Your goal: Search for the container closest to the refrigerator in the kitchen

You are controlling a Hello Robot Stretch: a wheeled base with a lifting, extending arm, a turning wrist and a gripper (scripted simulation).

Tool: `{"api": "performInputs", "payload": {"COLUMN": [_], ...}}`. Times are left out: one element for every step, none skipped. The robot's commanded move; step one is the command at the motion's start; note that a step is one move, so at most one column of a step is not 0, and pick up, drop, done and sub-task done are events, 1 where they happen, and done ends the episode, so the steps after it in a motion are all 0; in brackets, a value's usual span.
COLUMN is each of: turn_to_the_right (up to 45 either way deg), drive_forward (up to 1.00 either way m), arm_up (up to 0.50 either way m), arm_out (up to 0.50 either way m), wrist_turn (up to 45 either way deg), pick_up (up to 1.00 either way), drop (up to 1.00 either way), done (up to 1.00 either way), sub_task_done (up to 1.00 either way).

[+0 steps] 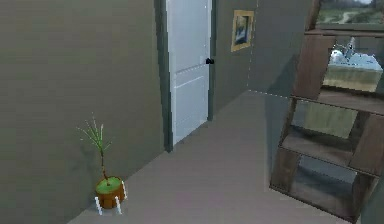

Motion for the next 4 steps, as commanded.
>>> {"api": "performInputs", "payload": {"turn_to_the_right": [9.0, 0.0, 6.0, 0.0], "drive_forward": [0.0, 1.0, 0.0, 0.6], "arm_up": [0.0, 0.0, 0.0, 0.0], "arm_out": [0.0, 0.0, 0.0, 0.0], "wrist_turn": [0.0, 0.0, 0.0, 0.0], "pick_up": [0.0, 0.0, 0.0, 0.0], "drop": [0.0, 0.0, 0.0, 0.0], "done": [0.0, 0.0, 0.0, 0.0], "sub_task_done": [0.0, 0.0, 0.0, 0.0]}}
